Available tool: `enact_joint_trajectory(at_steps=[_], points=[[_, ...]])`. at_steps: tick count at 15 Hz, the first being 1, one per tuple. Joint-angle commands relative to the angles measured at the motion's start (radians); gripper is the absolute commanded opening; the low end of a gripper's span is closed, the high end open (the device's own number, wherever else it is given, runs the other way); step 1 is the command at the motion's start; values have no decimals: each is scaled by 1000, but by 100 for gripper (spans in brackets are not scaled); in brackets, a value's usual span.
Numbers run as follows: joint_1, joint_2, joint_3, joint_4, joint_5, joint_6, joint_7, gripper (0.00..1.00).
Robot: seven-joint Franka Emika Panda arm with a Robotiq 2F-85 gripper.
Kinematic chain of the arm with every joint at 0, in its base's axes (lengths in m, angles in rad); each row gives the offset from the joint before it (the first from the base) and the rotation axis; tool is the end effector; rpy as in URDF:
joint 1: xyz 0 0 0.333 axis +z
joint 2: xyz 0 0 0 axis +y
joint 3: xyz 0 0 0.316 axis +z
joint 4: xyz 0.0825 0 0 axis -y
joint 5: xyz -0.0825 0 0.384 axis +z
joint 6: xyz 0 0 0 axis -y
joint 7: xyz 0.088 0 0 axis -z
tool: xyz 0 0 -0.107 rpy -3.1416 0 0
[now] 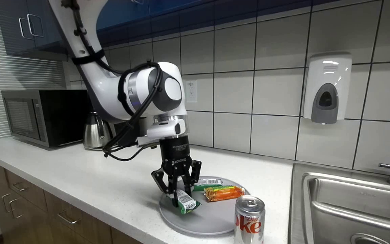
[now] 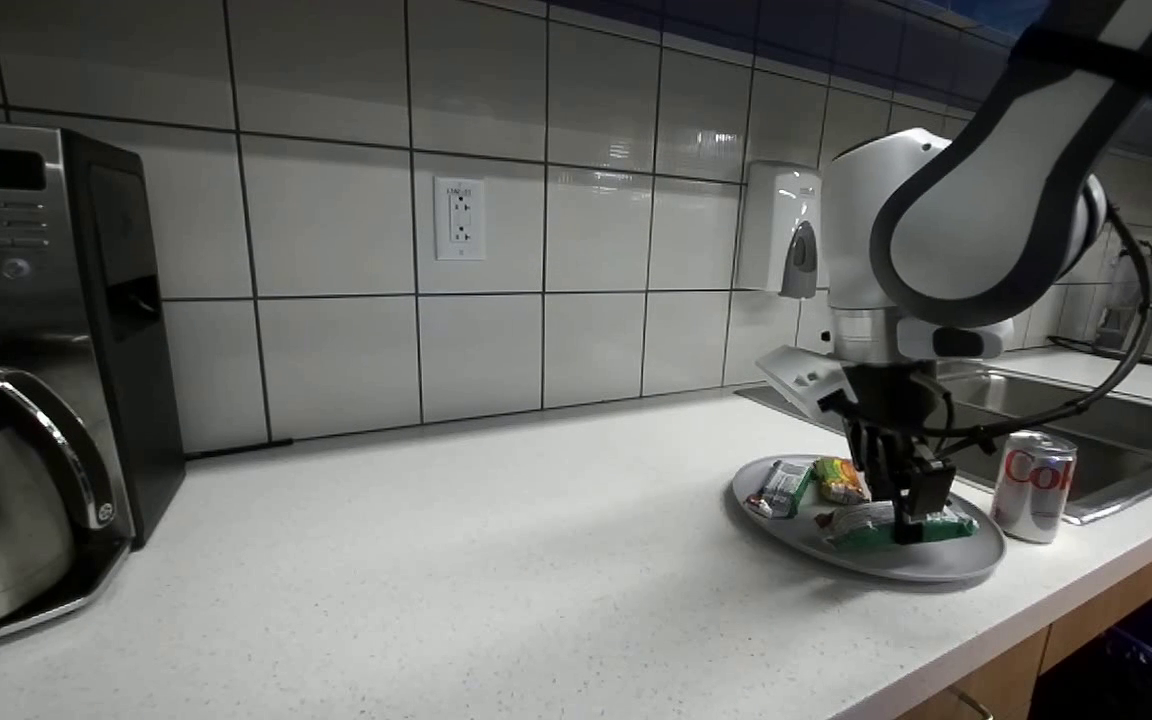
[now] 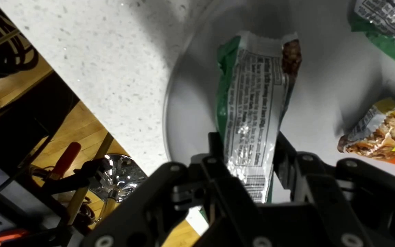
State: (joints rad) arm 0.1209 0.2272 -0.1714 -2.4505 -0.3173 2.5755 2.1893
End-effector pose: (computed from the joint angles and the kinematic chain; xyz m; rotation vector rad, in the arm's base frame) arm 0.4730 -0.0216 0.2014 1.6445 -2.4523 0.1797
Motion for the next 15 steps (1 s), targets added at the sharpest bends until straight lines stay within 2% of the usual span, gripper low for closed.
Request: enact_joint_trajectory(at_steps=[1, 6, 7, 8, 13, 15], points=[[-2, 43, -4, 45, -29, 3, 40, 14], [10, 87, -13, 83, -25, 5, 37, 14], [12, 91, -14, 88, -23, 1, 35, 46], [15, 95, -15, 92, -23, 1, 35, 65], [26, 70, -17, 90, -24, -11, 25, 100], [29, 48, -12, 82, -27, -15, 8, 100]])
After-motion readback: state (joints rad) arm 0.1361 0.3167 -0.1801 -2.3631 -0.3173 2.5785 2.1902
